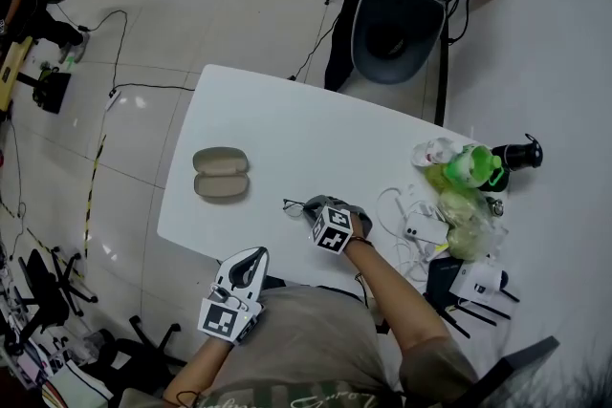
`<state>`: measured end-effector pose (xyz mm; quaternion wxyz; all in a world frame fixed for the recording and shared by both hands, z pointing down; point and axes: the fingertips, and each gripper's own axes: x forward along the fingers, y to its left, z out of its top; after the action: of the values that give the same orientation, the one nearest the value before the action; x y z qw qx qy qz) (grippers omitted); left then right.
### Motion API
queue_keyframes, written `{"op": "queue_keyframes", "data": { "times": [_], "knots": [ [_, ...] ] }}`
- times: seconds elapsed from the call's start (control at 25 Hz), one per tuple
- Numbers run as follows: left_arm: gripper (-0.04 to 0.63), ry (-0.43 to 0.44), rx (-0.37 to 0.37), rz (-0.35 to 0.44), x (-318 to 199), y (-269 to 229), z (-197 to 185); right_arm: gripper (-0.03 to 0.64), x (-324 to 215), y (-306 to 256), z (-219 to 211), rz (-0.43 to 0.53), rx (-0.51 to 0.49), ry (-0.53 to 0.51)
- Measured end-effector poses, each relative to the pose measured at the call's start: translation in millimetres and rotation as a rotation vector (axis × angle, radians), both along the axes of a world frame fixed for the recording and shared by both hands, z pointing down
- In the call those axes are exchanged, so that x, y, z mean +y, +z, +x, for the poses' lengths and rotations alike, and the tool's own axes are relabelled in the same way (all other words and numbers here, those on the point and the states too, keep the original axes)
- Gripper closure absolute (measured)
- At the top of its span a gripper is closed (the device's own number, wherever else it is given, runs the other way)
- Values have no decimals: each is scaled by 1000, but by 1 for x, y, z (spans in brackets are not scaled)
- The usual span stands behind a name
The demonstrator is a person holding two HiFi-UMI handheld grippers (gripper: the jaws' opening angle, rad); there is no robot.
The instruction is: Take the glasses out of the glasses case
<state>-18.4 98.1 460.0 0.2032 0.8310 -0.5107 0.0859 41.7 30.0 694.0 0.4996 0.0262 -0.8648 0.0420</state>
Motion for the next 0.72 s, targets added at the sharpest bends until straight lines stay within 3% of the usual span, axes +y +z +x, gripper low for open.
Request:
{"op": "queue_keyframes", "data": {
  "times": [0.4, 0.72],
  "knots": [
    [588, 61, -11, -1, 8, 8, 21, 597, 9, 3, 15, 16, 7, -17],
    [588, 18, -44, -26, 17, 7, 14, 598, 14, 3, 30, 5, 3, 6]
  ]
}}
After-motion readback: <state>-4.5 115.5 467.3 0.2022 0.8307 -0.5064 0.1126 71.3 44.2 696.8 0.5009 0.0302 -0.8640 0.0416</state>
